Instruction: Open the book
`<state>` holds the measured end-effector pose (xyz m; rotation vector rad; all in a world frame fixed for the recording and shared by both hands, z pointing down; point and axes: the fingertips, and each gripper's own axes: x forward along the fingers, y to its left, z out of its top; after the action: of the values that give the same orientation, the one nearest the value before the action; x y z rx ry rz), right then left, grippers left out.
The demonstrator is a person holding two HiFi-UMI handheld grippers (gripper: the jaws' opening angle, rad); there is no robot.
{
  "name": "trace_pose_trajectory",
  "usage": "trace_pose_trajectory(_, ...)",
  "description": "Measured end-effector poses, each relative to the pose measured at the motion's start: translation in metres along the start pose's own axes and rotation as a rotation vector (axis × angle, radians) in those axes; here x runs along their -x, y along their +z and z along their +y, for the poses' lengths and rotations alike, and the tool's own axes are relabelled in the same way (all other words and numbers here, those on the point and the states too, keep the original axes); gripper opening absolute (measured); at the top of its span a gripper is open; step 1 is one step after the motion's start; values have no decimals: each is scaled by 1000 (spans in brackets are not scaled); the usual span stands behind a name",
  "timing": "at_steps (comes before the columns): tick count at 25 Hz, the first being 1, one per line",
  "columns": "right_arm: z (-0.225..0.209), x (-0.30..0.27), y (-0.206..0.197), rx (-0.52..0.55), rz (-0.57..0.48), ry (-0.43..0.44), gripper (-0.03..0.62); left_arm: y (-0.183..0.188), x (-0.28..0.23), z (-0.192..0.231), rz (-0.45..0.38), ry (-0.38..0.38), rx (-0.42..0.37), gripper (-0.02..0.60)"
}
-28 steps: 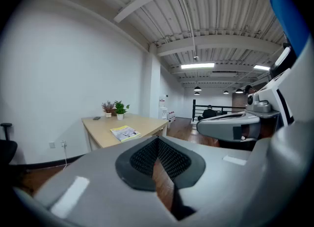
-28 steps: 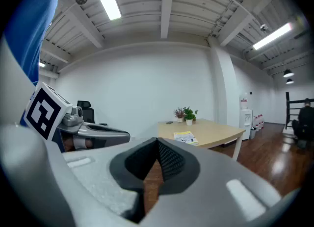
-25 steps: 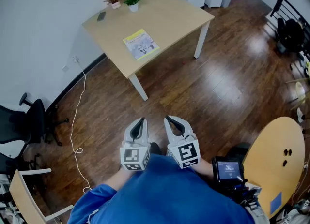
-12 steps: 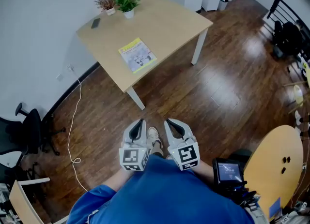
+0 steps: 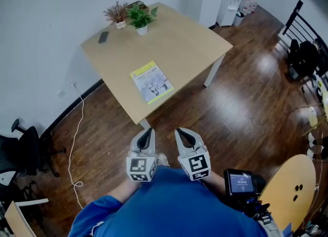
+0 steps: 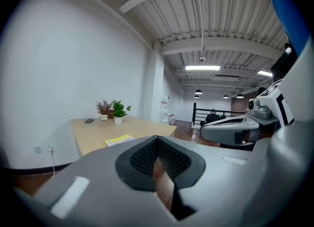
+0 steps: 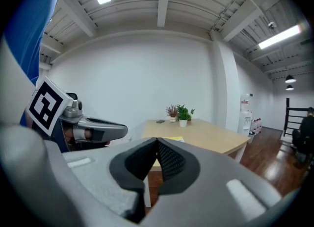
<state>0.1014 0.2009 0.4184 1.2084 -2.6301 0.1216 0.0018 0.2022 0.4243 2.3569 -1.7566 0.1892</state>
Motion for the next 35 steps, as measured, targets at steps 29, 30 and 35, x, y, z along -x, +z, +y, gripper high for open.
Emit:
trace_pose_trajectory(29, -100, -209, 9, 3, 84, 111, 3, 0, -167, 117, 114, 124, 54, 6)
trace_pose_trajectory(30, -106, -215, 8, 1, 88, 120, 3, -1, -175, 118, 120, 132, 55, 6)
trace_pose_trajectory(35, -135, -245, -1, -12, 116, 171, 3, -5, -208, 125, 159, 178, 51, 6)
